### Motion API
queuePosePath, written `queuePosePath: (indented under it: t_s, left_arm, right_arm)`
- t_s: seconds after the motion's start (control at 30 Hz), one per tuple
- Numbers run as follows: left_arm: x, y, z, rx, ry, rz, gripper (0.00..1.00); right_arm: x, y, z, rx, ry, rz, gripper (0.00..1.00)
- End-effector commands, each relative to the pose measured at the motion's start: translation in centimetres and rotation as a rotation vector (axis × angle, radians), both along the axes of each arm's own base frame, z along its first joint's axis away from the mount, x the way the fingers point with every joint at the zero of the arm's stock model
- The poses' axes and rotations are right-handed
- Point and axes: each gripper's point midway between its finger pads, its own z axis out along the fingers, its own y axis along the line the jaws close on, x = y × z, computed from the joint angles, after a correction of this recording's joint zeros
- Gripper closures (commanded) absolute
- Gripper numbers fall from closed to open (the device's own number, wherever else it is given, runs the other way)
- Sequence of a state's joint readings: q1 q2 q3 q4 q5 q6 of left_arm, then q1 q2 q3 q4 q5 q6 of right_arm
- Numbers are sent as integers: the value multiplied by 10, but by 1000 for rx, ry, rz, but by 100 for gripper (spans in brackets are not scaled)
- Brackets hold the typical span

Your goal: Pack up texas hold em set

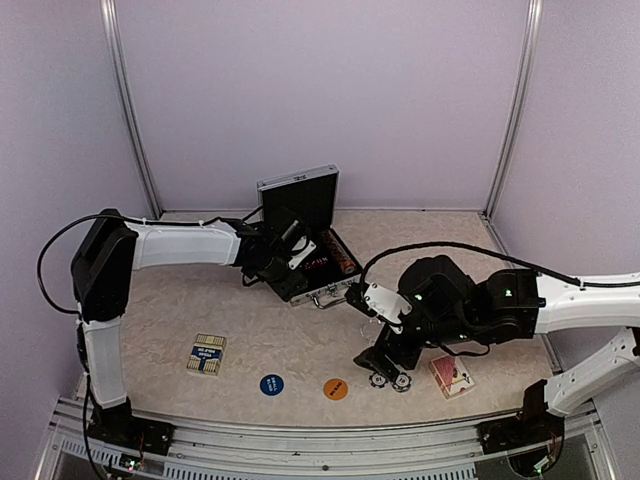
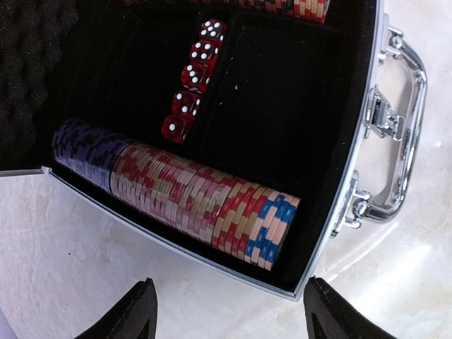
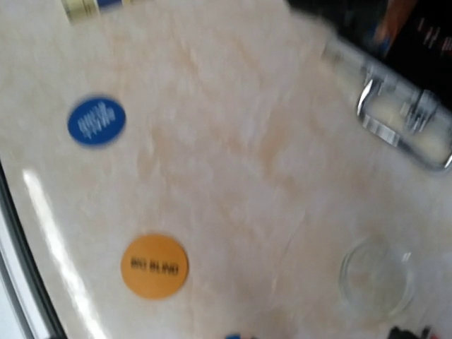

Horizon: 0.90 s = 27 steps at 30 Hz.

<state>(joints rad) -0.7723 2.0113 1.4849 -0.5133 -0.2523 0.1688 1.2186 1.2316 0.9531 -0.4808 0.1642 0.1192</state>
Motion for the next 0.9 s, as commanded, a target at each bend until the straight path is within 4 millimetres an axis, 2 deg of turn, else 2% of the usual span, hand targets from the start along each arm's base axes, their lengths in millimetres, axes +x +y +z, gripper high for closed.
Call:
queuePosePath:
  t_s: [0.0, 0.13, 0.23, 0.3, 0.47, 0.73, 0.87]
  left_arm:
    - [-9, -1, 32, -66, -28, 19, 28]
    - [-10, 7, 52, -109, -46, 95, 24]
    - [-12, 17, 71, -192, -59, 193, 9]
    - [-19, 20, 79, -270, -54, 246, 2]
    - [-46, 24, 97, -433, -56, 331, 1]
    - [-89, 16, 104, -521, -43, 333, 1]
    - [-103, 18, 109, -561, -40, 345, 1]
  right_arm:
    - [-2, -9, -24, -68, 113, -34, 0]
    - [-2, -17, -40, -117, 183, -49, 3]
    - [-2, -28, -61, -217, 226, -75, 7]
    - [-5, -32, -76, -287, 260, -74, 9]
    - [-4, -36, -99, -384, 292, -86, 11]
    - [7, -30, -129, -503, 327, -86, 11]
    - [10, -26, -136, -534, 364, -55, 14]
